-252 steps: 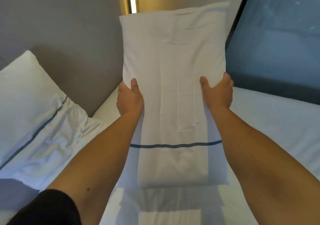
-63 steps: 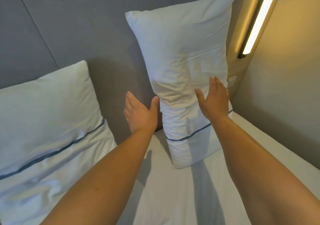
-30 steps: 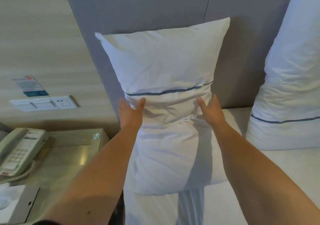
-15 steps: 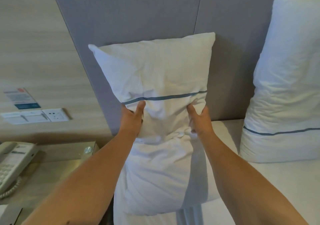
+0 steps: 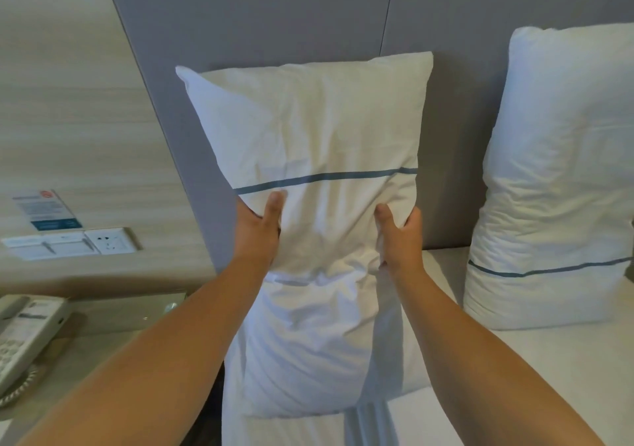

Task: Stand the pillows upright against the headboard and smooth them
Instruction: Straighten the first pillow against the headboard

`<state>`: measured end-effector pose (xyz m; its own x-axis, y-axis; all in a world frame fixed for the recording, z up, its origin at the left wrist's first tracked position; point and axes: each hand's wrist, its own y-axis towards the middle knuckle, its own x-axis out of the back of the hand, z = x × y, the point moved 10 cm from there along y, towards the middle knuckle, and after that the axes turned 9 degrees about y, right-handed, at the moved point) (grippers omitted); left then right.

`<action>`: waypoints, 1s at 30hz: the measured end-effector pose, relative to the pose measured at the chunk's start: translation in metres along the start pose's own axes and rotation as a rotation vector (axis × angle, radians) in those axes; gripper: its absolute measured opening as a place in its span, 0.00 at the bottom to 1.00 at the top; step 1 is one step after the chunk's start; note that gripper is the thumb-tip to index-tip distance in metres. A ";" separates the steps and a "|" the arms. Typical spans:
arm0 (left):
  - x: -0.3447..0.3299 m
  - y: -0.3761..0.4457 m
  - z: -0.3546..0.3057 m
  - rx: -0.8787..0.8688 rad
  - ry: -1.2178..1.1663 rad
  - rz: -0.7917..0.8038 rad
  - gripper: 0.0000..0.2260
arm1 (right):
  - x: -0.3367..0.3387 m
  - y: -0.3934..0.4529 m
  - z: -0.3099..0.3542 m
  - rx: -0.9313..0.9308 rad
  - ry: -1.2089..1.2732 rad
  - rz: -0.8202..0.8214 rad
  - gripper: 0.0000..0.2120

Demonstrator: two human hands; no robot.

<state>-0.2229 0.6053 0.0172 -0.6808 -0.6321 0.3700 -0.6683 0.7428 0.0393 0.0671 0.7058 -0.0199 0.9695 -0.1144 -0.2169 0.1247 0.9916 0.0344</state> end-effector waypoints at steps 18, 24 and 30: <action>-0.011 0.032 -0.007 -0.035 0.088 -0.022 0.37 | -0.013 0.047 0.005 0.002 -0.015 0.074 0.20; -0.019 0.043 0.027 0.017 0.099 0.011 0.38 | -0.006 0.056 -0.012 -0.043 -0.145 0.093 0.22; -0.020 0.048 0.026 -0.019 0.124 0.030 0.26 | 0.000 0.060 -0.015 -0.043 -0.221 0.088 0.24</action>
<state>-0.2492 0.6477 -0.0127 -0.6573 -0.5787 0.4828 -0.6418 0.7656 0.0439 0.0708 0.7661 -0.0328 0.9994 -0.0336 0.0036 0.0336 0.9994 0.0012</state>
